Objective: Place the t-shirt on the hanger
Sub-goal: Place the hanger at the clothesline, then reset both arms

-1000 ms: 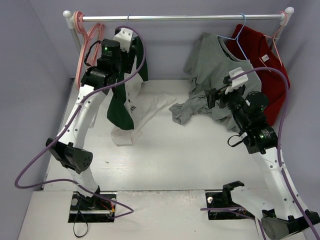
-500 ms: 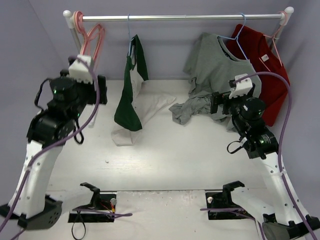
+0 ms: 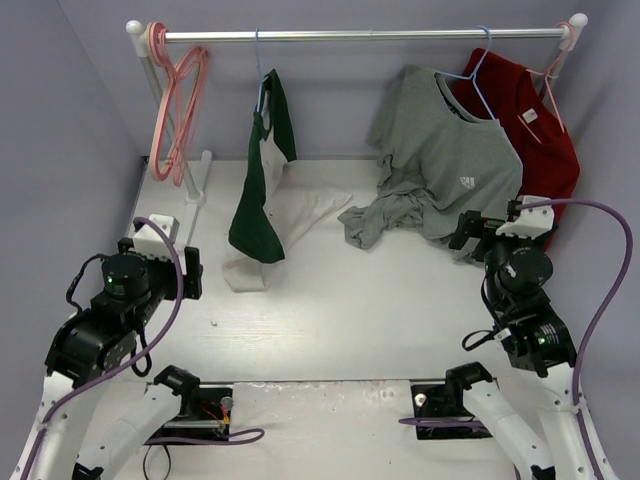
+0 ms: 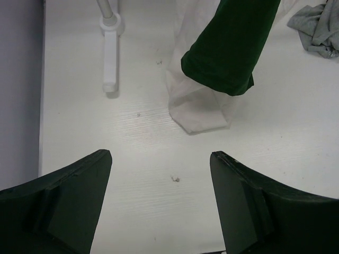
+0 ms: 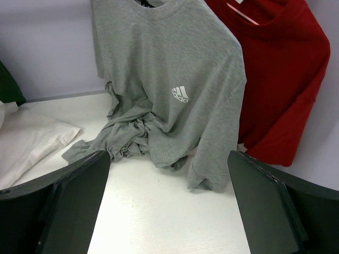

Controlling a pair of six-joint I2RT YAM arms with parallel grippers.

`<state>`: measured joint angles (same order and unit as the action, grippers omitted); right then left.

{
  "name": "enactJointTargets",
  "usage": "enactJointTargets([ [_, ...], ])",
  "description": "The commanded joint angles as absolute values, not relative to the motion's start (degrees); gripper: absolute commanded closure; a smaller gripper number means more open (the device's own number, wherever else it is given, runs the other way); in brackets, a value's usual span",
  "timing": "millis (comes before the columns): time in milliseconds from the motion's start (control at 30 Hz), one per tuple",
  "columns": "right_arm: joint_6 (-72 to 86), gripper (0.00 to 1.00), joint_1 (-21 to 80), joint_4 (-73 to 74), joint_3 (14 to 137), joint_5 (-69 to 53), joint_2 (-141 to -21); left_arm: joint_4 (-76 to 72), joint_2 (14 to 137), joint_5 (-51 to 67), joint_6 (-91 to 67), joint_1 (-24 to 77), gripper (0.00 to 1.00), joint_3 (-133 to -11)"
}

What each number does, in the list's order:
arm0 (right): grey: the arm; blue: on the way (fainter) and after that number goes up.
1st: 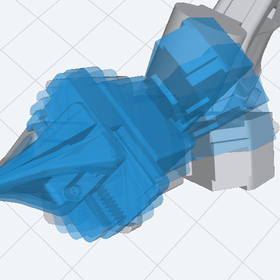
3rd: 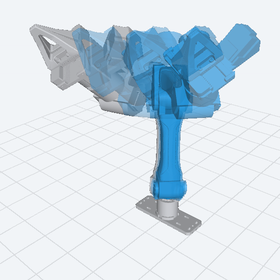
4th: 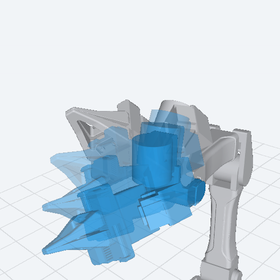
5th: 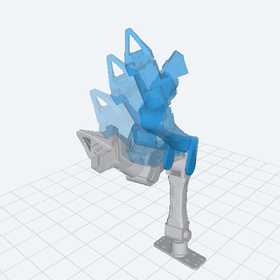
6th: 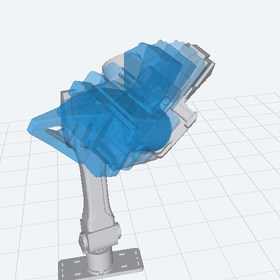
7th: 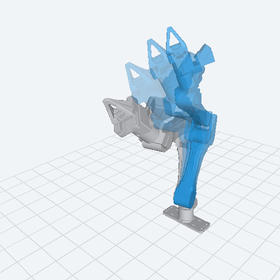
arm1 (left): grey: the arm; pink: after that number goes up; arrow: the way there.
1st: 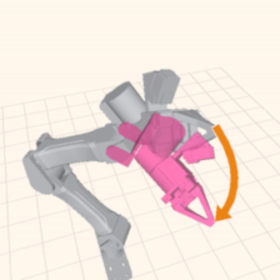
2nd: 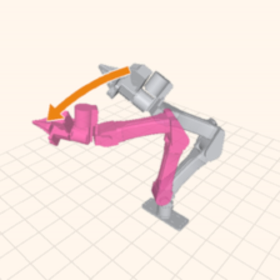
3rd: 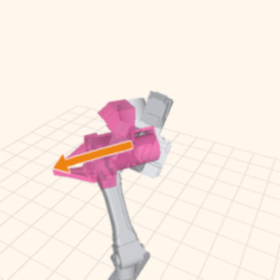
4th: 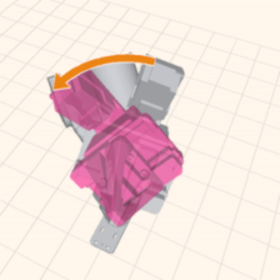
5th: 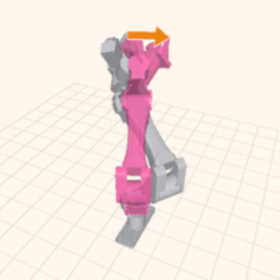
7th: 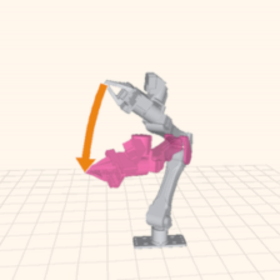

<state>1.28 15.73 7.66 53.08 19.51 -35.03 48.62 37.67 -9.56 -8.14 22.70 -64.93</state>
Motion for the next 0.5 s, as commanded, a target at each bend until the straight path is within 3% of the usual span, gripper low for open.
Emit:
enactJointTargets([
  [0, 2.7, 0.0, 15.6, 5.7, 52.3, 22.3, -33.1, 47.5, 36.9, -11.0, -8.5, 22.4, 0.25, -65.3],
  [467, 0.9, 0.0, 15.7, 8.3, 49.2, 20.0, -25.9, 46.9, 34.8, -12.8, -12.7, 22.4, 0.25, -61.8],
])
